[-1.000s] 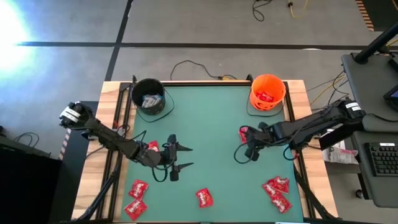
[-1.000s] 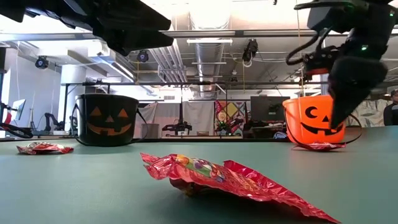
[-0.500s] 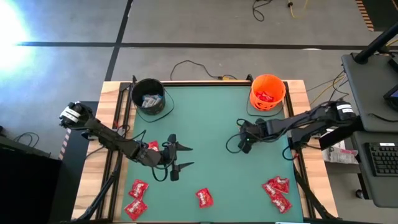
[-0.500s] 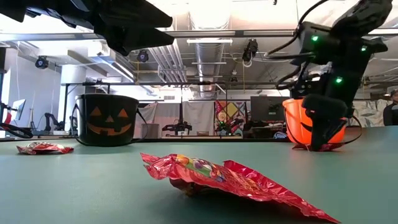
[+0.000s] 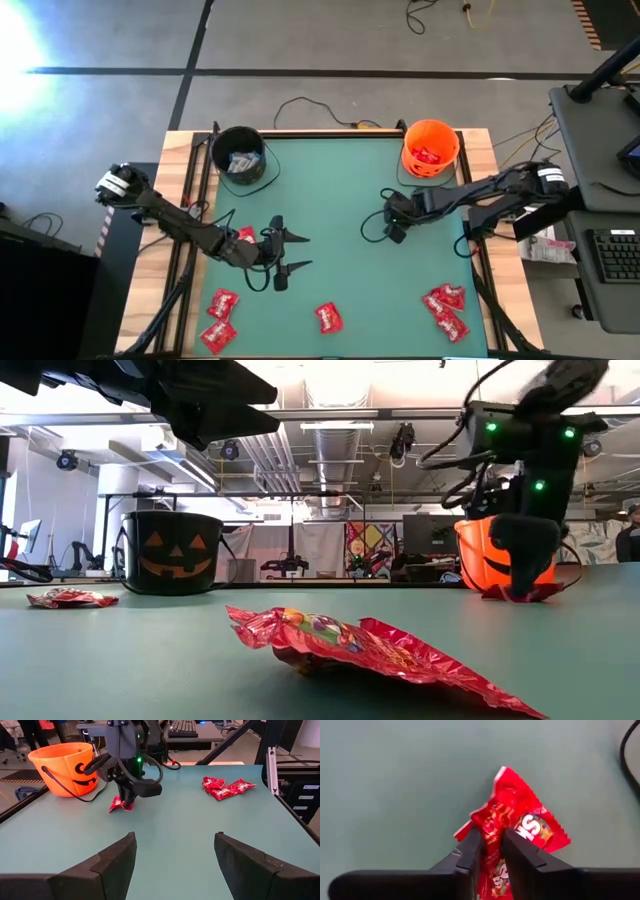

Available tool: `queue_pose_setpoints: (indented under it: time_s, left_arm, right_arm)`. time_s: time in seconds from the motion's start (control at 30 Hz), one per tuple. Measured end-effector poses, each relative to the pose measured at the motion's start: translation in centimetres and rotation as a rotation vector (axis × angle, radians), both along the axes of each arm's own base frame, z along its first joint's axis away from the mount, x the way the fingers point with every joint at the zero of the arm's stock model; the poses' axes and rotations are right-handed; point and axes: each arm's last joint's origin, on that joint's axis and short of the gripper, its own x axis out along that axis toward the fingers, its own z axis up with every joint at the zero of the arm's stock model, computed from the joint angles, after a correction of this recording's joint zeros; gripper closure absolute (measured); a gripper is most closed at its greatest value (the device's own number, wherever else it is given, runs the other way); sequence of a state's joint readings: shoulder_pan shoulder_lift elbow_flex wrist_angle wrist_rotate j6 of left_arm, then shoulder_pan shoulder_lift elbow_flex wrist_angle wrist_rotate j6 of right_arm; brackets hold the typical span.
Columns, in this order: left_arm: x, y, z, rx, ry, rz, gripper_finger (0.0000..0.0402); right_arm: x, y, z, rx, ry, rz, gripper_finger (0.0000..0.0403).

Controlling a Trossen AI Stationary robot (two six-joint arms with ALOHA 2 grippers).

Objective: Sort candy by brand, put in halloween buckets
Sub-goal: Put the red candy into the orange bucket

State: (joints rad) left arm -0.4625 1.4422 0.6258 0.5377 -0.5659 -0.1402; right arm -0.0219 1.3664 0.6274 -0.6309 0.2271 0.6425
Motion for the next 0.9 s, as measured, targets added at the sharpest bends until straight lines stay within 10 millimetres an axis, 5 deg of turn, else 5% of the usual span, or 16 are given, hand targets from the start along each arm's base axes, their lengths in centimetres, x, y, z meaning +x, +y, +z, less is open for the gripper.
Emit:
queue_pose_setpoints:
  time_s: [0.27, 0.4, 0.5, 0.67, 0.9]
  left_arm:
    - [0.0, 0.0, 0.0, 0.003, -0.001, 0.001, 0.015]
    - [0.0, 0.1, 0.0, 0.003, -0.001, 0.002, 0.015]
    - [0.0, 0.1, 0.0, 0.0, -0.001, 0.003, 0.015]
    - [0.0, 0.1, 0.0, -0.024, -0.003, 0.008, 0.015]
    - [0.0, 0.0, -0.1, -0.067, -0.003, 0.017, 0.015]
  right_arm:
    - [0.9, -1.8, 10.4, -0.149, -0.134, 0.065, 0.0363]
    - [0.5, -4.3, 15.6, -0.284, -0.21, 0.034, 0.0367]
    - [-0.3, -6.9, 17.5, -0.375, -0.167, -0.041, 0.0368]
    - [-2.4, -11.8, 17.4, -0.394, -0.063, -0.23, 0.0369]
    - [-4.0, -16.9, 11.8, -0.323, 0.097, -0.401, 0.0354]
